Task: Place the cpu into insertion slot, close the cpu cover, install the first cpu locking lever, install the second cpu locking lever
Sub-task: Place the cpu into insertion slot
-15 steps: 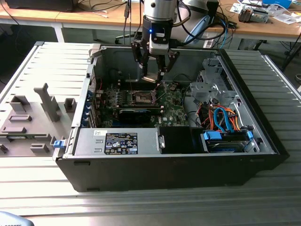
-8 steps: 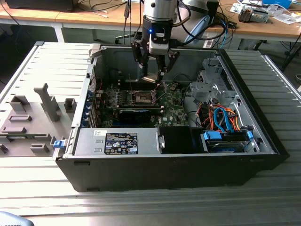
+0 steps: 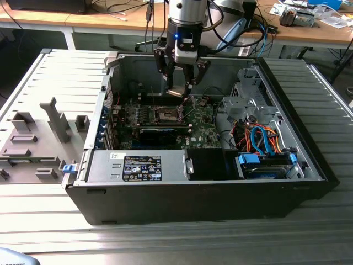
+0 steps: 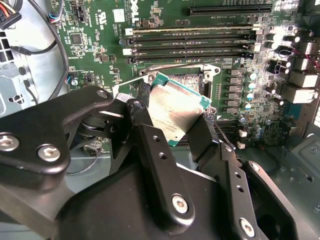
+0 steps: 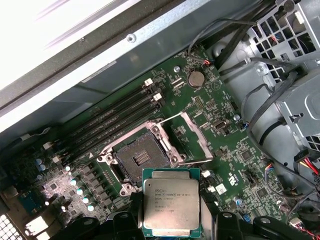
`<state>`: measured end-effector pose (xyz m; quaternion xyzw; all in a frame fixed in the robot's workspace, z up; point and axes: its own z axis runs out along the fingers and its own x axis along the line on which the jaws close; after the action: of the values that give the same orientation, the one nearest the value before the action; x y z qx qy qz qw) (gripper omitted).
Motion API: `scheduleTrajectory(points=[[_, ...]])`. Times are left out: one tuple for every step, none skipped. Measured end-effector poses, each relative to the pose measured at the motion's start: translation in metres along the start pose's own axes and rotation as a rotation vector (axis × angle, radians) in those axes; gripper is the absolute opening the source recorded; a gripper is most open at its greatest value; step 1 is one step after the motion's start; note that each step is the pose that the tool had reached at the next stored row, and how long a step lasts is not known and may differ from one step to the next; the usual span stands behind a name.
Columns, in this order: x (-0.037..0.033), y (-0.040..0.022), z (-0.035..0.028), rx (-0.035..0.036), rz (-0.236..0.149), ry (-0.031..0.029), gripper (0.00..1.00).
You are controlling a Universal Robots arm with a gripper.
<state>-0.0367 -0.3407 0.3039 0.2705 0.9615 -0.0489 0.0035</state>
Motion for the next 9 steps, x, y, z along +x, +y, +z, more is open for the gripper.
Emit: scheduleTrajectory(points=[[0.0, 0.0, 0.0, 0.0004, 0.001, -0.0001, 0.55], [0.0, 0.0, 0.0, 0.0007, 0.002, -0.0003, 0.55], [0.0, 0.0, 0.0, 0.001, 0.002, -0.0003, 0.55], [0.0, 0.0, 0.0, 0.0014, 0.003, -0.0005, 0.55], [0.0, 0.0, 0.0, 0.0016, 0.004, -0.0006, 0.55], [0.0, 0.0, 0.0, 0.002, 0.004, -0.0008, 0.55], [0.0, 0.0, 0.0, 0.0023, 0.005, -0.0009, 0.55], [0.0, 0.0, 0.0, 0.0027, 0.005, -0.0011, 0.55], [0.0, 0.0, 0.0, 0.003, 0.006, -0.0012, 0.55]])
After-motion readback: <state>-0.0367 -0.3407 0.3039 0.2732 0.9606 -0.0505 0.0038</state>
